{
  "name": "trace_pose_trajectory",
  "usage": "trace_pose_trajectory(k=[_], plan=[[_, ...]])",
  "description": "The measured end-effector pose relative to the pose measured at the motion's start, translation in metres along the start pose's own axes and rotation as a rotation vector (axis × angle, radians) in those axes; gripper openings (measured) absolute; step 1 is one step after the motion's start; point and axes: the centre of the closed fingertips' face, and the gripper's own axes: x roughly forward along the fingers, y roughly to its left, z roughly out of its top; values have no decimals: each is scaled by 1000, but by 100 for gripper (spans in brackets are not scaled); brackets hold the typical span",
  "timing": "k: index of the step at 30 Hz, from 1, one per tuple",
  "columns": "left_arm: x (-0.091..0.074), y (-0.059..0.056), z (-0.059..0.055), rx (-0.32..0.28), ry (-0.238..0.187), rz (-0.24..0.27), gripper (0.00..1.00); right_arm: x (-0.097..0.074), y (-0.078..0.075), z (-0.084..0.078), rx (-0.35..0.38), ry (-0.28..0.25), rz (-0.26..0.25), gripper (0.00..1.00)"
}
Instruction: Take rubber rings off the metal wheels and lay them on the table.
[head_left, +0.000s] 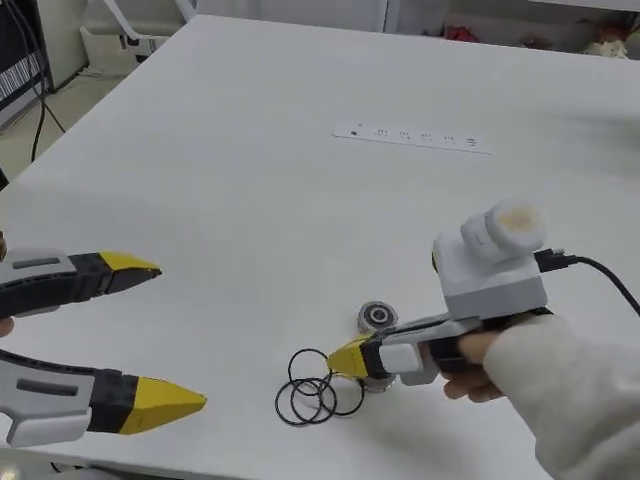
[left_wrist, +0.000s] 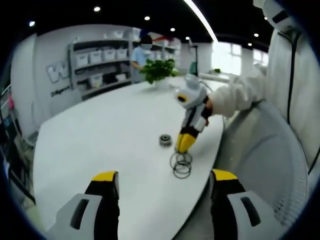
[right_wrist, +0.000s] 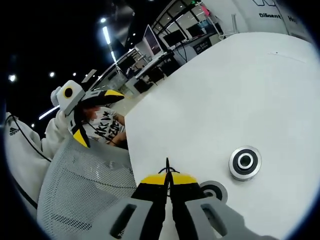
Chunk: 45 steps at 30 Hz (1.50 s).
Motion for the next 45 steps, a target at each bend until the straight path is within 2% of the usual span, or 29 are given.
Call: trace_pose_trajectory(k=[4,11,20,27,31,35,39,45], plan=[[-3,0,-4,-12,0,9,75,3,-8,-6,-8,28,-19,0],[-2,-2,-11,-26,13,14,75,1,-16,-5,-45,24,-59,0],[2,-7,-4,-20,-6,0,76,-2,-14,-1,-96,26,-76,6],[4,-10,-2,-16,-6,-6,76,-12,-11,14,-120,-26,-93,11],[3,-10,-1,-16,-6,-4,76,-16,-7,22,-159,-44,-106,16],[2,-10,-1,-15,-8,-2,76,-22,1,37,-199,-103,-103,21],[2,-9,0,-18,-11,2,76,-28,11,45,-241,-135,-94,31],[3,-10,-1,-19,-11,-1,77,-41,22,56,-287,-196,-110,43]])
